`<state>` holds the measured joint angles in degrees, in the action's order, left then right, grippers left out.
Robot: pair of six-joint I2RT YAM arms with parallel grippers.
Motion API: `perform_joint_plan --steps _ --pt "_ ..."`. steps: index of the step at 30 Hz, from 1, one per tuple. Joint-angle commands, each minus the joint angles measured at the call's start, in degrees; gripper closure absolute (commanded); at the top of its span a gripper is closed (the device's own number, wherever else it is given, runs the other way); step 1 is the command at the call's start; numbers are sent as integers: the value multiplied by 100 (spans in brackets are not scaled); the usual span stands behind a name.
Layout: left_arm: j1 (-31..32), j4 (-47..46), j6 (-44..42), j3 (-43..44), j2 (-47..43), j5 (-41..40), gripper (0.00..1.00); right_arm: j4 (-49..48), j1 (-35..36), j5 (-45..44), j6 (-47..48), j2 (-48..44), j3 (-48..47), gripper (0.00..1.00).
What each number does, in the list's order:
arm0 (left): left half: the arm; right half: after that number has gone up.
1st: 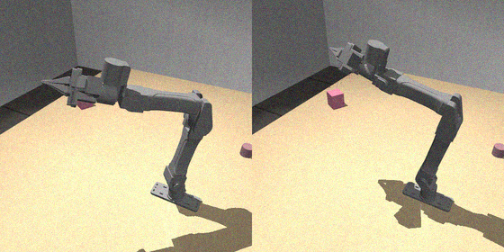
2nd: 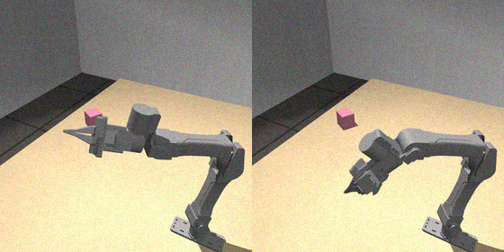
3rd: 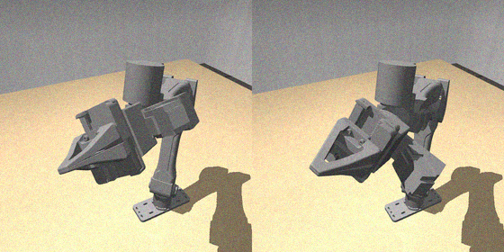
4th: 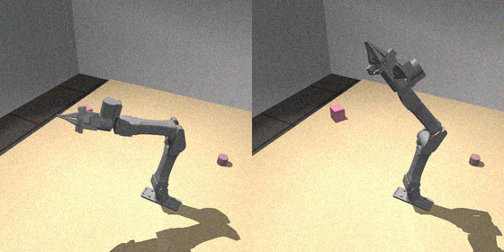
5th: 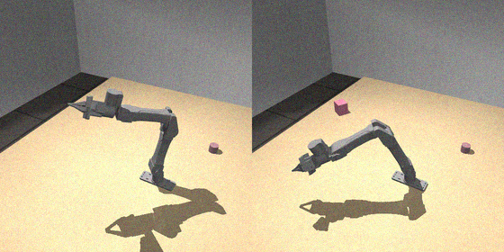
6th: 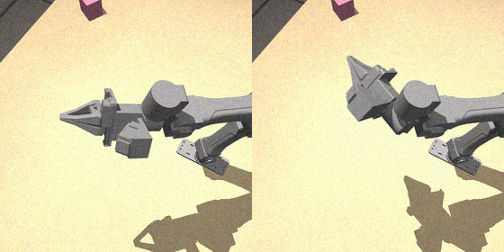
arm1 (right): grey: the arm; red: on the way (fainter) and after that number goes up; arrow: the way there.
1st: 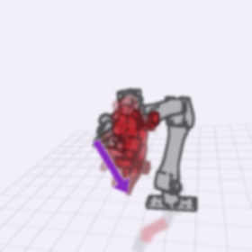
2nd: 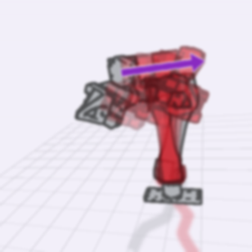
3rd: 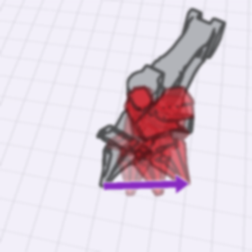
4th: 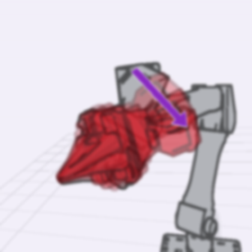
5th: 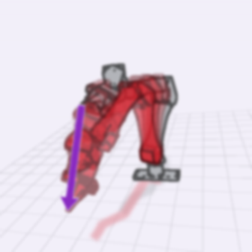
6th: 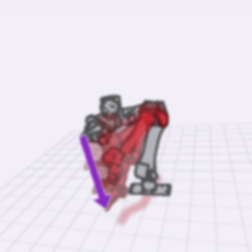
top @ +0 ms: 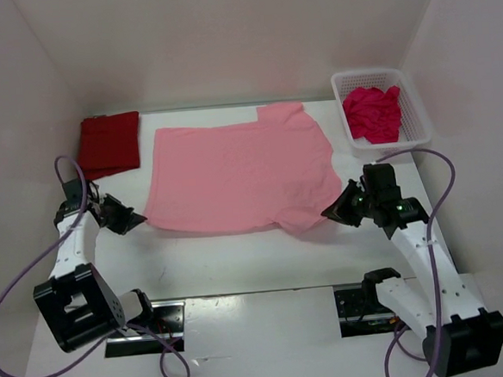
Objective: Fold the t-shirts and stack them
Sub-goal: Fold the flattened tshirt in 1/3 of the way
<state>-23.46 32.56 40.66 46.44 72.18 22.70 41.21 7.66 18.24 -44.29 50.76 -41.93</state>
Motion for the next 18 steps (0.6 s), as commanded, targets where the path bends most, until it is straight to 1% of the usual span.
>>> perform_joint_plan --steps 1,4,7,10,14,15,18 --pt "-115 857 -357 -239 -450 261 100 913 112 -22 -334 -487 -86 100" --pt "-115 963 -357 -302 -512 271 100 1134 113 -145 -334 -603 -323 100" --pt "-115 964 -357 -39 -311 270 100 1170 113 -426 -273 -463 -631 100" --pt "-176 674 -147 163 49 524 100 758 51 -611 -107 46 -904 100" --pt "-124 305 47 725 611 428 100 -479 -124 -550 8 1065 -1132 100" --pt "-123 234 143 814 717 428 100 -604 -124 -671 8 1520 -1324 100" --pt "-71 -100 363 1007 1165 376 100 -965 -186 -892 307 2164 -1852 100"
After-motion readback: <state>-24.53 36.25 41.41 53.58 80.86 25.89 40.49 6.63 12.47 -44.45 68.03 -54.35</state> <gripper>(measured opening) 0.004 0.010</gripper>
